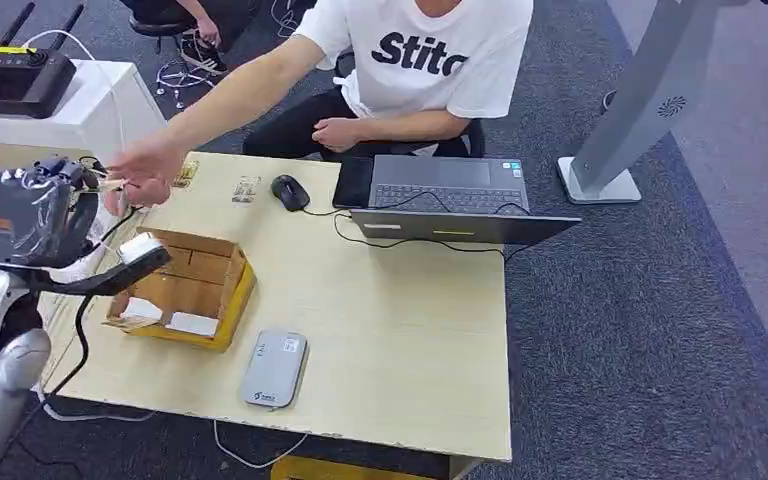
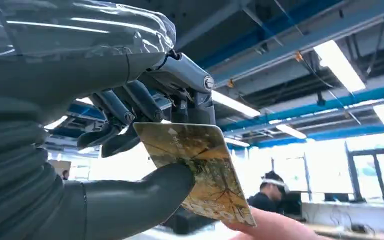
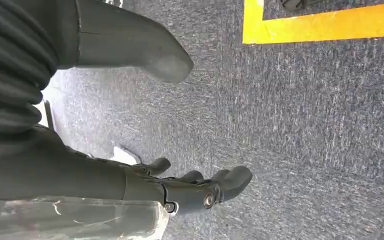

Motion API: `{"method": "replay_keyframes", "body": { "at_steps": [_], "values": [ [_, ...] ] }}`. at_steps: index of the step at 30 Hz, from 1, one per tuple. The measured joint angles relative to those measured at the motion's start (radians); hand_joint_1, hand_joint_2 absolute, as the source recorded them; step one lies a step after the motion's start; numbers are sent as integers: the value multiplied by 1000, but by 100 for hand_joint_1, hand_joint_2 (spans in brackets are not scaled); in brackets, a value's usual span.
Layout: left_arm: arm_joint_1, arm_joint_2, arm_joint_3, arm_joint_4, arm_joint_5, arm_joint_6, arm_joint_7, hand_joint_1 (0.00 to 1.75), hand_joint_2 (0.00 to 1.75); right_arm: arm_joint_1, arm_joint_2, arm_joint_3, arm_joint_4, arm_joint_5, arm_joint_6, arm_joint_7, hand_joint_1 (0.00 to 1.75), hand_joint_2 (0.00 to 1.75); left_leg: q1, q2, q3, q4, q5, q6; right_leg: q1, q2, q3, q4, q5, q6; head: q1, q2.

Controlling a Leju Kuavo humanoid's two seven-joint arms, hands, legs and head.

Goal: Pass the card to the sensor for recognition and then transmit it.

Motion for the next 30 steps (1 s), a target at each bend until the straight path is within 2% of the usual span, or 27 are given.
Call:
{"method": "replay_keyframes", "body": {
  "at_steps": [4, 8, 9, 10, 11, 15, 18, 22, 25, 28, 30],
  "values": [
    [-83, -24, 0, 70, -4, 7, 24, 175, 175, -5, -2, 2, 0, 15, -8, -2, 0, 175, 0, 0, 0, 0, 0, 0, 0, 0, 0, 0, 0, 0, 0, 0],
    [-140, -69, 0, 161, 7, 40, 35, 171, 175, -8, -4, 3, 0, 20, -22, 3, 0, 175, 0, 0, 0, 0, 1, 1, 0, 0, 0, 0, 0, 0, -1, 0],
    [-150, -80, 0, 182, 16, 43, 35, 154, 175, -9, -5, 3, 0, 20, -24, 6, 0, 175, 0, 0, 0, 0, 1, 1, 0, 0, 0, 0, 1, 1, 0, 0],
    [-159, -95, 0, 206, 22, 48, 35, 63, 175, -9, -5, 3, 0, 20, -24, 10, 0, 175, 0, 0, 0, 0, 1, 1, 0, 0, 0, 0, 1, 1, 0, 0],
    [-164, -107, 0, 218, 24, 51, 36, 0, 175, -10, -5, 3, 0, 20, -24, 12, 0, 175, 0, 0, 0, 0, 1, 1, 0, 1, 0, 0, 1, 1, 0, 0],
    [-181, -158, 0, 273, 26, 113, 53, 0, 175, -11, -4, 3, 0, 17, -23, 26, 0, 175, -1, 1, 0, 1, 1, 1, -1, 2, 0, 0, 1, 1, 0, 0],
    [-181, -182, 0, 290, 39, 129, 52, 0, 175, -13, -4, 3, 0, 16, -23, 26, 0, 175, -1, 1, 0, 0, 1, 1, -1, 2, 0, 0, 1, 1, 0, 0],
    [-133, -190, 3, 277, 131, 156, -2, 0, 175, -12, -4, 2, 0, -5, -23, 17, 0, 175, -1, 2, 0, 0, 0, 1, -1, 3, 0, 0, 1, 1, 0, 0],
    [-25, -184, 27, 215, 200, 156, -47, 0, 175, -10, -4, -8, 0, -28, -27, 9, 0, 175, -1, 3, 0, -1, 0, 0, -1, 4, 0, 0, 0, 1, 0, 0],
    [173, -169, 82, 107, 263, 165, -93, 0, 175, -2, -2, -24, 0, -49, -39, 3, 0, 175, -2, 9, 2, -2, -3, 0, -2, 10, -1, 0, -1, 0, -1, 0],
    [310, -169, 143, 41, 239, 205, -88, 0, 175, 5, -2, -37, 0, -58, -41, 15, 0, 175, -2, 11, 1, -2, -4, 1, -2, 11, -2, 0, -2, 0, -2, 0]
  ]
}}
